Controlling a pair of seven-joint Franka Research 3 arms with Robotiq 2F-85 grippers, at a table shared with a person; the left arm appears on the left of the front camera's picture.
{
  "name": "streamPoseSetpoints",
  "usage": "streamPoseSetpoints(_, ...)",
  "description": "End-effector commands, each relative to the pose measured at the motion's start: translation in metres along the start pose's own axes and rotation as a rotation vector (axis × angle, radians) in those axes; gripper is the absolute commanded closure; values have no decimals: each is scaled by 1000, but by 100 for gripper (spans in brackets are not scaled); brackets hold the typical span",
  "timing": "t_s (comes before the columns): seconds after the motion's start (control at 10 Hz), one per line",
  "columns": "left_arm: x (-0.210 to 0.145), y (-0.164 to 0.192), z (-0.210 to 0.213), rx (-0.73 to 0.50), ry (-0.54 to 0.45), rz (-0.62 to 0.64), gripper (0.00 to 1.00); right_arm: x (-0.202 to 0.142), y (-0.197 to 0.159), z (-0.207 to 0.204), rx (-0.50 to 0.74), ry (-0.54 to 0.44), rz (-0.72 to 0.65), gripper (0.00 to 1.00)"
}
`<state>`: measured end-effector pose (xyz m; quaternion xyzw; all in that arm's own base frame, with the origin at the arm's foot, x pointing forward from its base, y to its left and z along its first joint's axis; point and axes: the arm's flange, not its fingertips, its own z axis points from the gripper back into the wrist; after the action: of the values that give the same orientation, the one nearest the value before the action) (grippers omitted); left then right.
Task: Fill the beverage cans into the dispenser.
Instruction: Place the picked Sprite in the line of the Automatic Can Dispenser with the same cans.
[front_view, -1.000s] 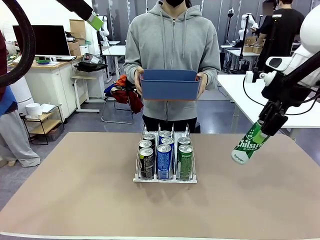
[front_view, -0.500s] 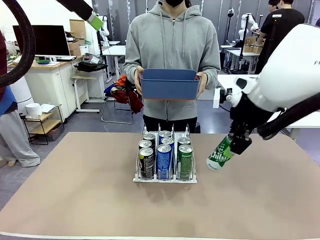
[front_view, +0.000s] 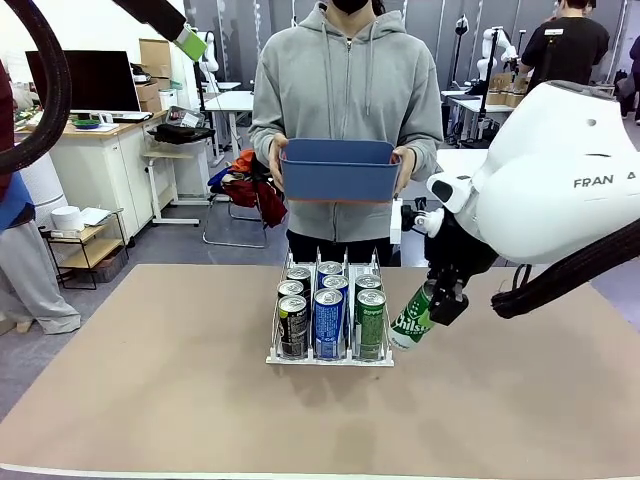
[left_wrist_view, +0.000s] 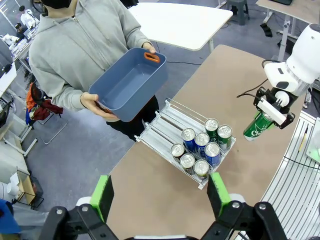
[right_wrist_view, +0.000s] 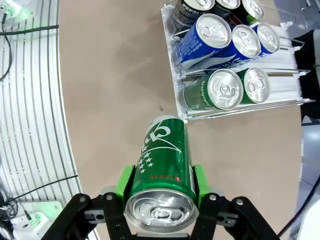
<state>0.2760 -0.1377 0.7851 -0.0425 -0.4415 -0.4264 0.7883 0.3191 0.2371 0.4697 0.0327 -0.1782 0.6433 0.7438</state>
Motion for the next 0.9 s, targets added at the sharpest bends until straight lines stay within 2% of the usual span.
streamPoseSetpoints(0.0,-2,2,0,-19,-5,-5,0,-4,3,13,4,-16,6,100)
streamPoseSetpoints(0.1,-2,2,0,-19,-5,-5,0,0,0,0,0,0,0,42)
streamPoseSetpoints(0.3,-2,2,0,-19,-5,-5,0,12,23,-15,23,29,43,42)
streamPoseSetpoints(0.5,-2,2,0,-19,-5,-5,0,25,19,-27,-22,-1,36,42)
streamPoseSetpoints(0.8,-2,2,0,-19,-5,-5,0,30,13,-40,-75,24,38,42)
